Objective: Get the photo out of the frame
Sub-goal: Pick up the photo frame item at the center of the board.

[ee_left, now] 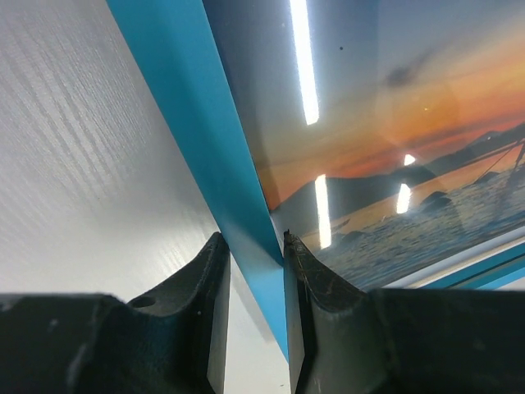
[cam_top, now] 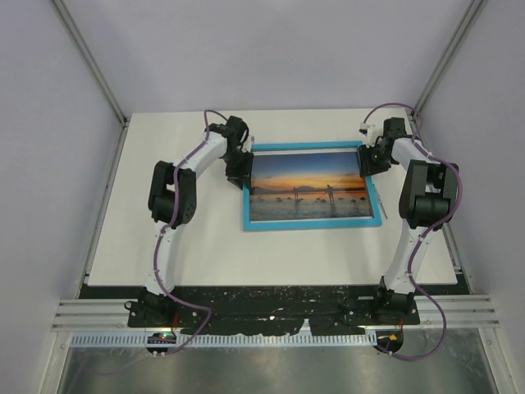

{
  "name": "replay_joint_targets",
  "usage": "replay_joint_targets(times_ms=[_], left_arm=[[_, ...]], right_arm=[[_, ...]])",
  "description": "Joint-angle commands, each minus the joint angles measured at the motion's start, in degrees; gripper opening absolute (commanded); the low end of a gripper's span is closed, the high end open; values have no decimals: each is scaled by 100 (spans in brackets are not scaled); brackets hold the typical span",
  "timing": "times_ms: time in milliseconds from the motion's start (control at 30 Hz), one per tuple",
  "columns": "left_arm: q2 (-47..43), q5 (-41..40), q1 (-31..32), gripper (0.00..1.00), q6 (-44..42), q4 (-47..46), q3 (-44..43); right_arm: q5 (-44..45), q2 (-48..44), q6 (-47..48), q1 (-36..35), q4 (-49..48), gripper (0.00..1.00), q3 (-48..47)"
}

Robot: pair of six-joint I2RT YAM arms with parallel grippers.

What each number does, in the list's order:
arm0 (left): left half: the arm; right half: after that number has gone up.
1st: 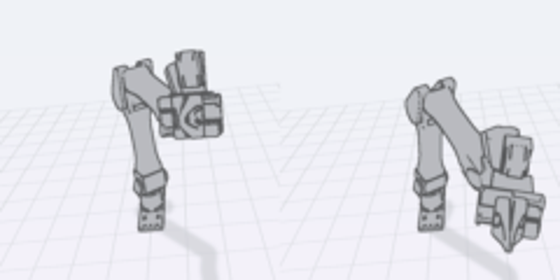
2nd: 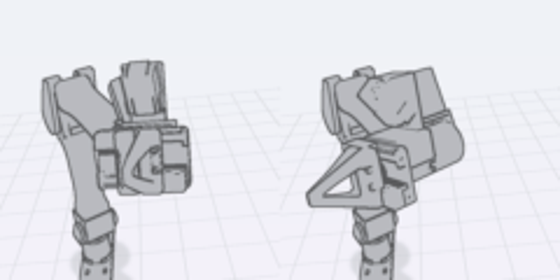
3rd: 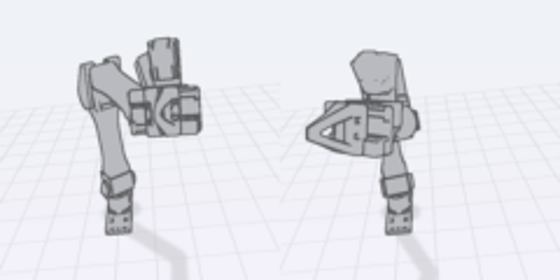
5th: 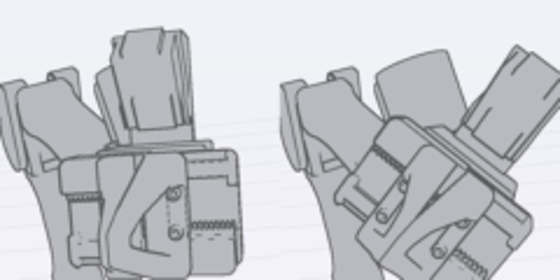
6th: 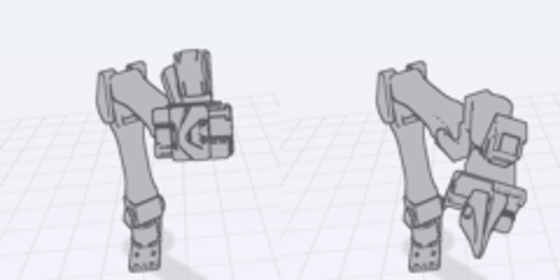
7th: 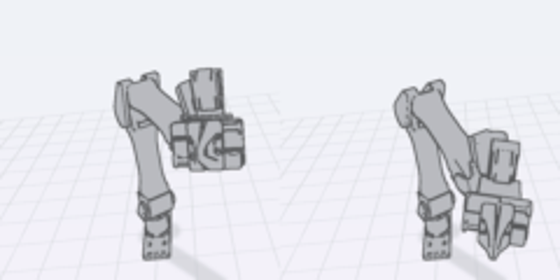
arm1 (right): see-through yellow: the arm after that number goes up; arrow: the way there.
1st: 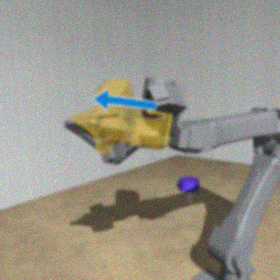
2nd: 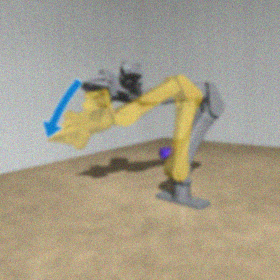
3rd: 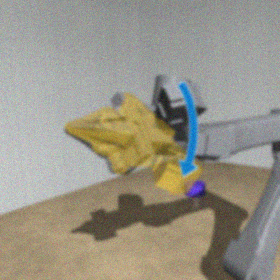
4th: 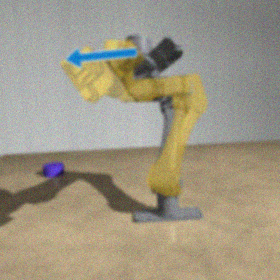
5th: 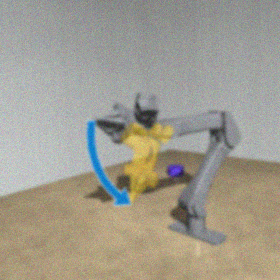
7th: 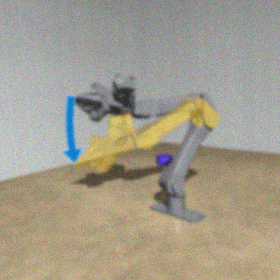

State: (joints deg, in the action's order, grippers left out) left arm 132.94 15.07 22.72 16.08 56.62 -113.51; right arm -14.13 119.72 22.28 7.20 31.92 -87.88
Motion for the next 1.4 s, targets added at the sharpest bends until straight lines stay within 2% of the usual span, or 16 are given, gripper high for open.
replay_joint_targets(times_ms=[0, 467, 800, 900, 1133, 1367], left_arm=[[-506, 479, 75, 8, -131, -63, -382], [-1060, 532, -22, 5, -157, -55, -259], [-1411, 558, -364, 5, -193, -37, -40], [-1482, 585, -470, 5, -219, -19, 13], [-1693, 497, -935, 4, -517, 314, 145], [-2035, 304, -1778, 4, -825, 649, 391]], right_arm=[[60, -159, 162, -8, 473, 20, -133], [86, -607, -40, -359, 569, 15, -247], [481, -792, -268, -720, 762, 13, -652], [525, -801, -286, -1019, 842, 13, -809], [587, -801, -321, -1598, 1070, 13, -1065], [490, -415, -383, -2249, 1404, 13, -1740]])
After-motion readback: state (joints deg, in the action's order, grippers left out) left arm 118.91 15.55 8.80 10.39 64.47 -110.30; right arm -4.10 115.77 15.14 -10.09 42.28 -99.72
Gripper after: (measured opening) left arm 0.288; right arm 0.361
